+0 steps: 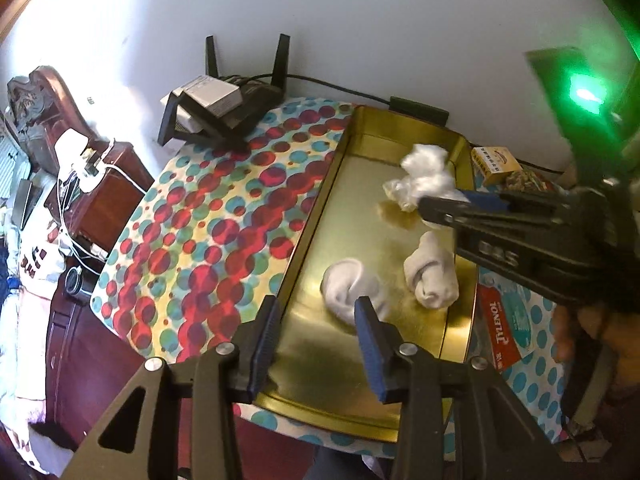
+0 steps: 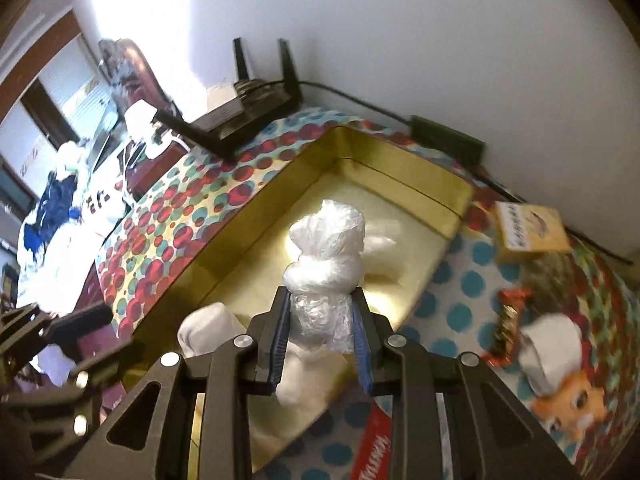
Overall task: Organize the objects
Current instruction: 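Lower the plastic bundle into the gold tray and open the right tool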
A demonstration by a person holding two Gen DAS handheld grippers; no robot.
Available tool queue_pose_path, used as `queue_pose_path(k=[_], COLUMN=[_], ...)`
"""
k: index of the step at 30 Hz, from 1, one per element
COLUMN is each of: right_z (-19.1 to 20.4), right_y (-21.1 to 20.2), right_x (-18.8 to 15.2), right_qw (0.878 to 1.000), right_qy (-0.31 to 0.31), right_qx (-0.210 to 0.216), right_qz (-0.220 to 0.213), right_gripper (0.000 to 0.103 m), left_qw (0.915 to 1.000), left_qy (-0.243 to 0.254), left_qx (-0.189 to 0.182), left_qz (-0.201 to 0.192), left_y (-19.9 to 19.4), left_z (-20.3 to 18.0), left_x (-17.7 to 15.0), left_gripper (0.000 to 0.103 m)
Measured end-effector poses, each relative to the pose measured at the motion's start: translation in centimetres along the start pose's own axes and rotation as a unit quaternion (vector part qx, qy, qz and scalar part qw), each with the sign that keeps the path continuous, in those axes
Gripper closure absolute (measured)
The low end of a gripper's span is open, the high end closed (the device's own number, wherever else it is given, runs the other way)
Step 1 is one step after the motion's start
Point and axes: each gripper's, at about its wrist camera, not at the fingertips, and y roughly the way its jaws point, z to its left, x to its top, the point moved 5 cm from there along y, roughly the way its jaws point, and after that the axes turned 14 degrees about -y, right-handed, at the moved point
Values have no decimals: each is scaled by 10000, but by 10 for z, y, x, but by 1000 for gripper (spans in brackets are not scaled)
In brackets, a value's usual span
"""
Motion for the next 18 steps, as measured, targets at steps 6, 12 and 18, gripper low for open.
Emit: queue_pose_path(k=[6,12,18], right_z=[11,13,-13], right_y=[20,18,-27], right_x=[5,3,-15], right_qw=[9997,9998,9989], right_qy=[-171,-114,198], right_qx=[64,170,-132], right_qz=[144,48,-403], right_gripper=[76,57,43], left_qw=[9997,9987,9981], left_qy=[-232,-387,-92], left_qx=[-90,-269,-595], left_qz=[82,217,147], left_y=[-1,3,-2], left_z=[12,13,-12], left_x=[-1,0,4], left_gripper=[63,63,63])
